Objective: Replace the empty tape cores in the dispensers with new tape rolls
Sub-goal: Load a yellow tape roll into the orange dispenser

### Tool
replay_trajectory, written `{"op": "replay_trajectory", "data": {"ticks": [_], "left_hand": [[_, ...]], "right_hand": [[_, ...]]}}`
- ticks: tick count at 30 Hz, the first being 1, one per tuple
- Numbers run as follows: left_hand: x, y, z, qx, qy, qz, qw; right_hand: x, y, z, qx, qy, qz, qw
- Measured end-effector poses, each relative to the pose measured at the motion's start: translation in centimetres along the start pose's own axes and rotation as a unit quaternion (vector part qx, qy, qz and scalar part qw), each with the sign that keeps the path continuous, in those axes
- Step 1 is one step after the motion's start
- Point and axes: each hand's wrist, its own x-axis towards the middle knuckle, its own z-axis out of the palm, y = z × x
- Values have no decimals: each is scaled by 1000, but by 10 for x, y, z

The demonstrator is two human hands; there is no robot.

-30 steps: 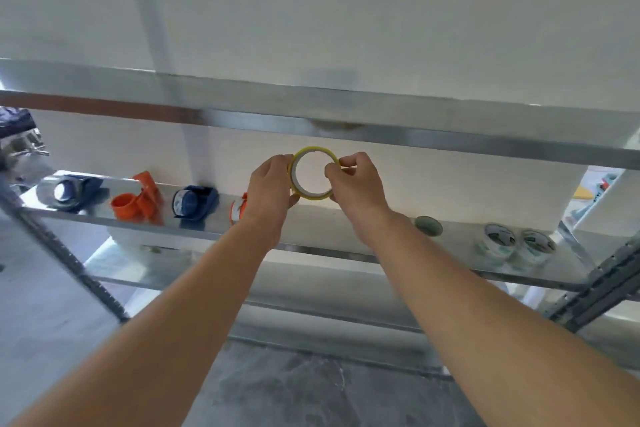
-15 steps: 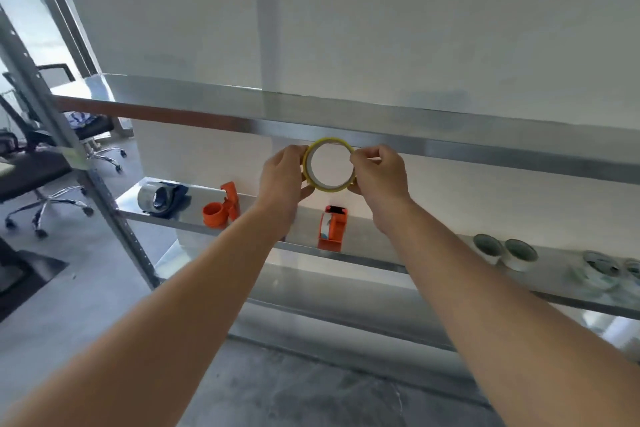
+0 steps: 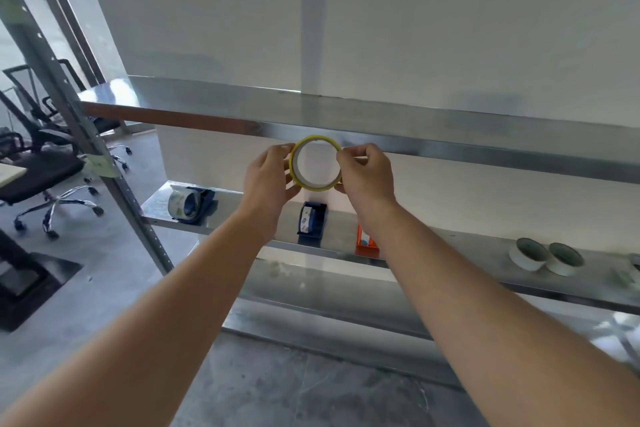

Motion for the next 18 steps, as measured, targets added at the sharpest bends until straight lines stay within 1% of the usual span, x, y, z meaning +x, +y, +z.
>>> {"op": "replay_trajectory", "data": {"ticks": [9, 18], "left_hand": [[48, -4, -43, 21, 62, -25, 998], [96, -4, -82, 12, 93, -15, 995]], "right_hand": [[35, 24, 72, 21, -57, 28, 998], [64, 31, 130, 38, -85, 32, 995]]}}
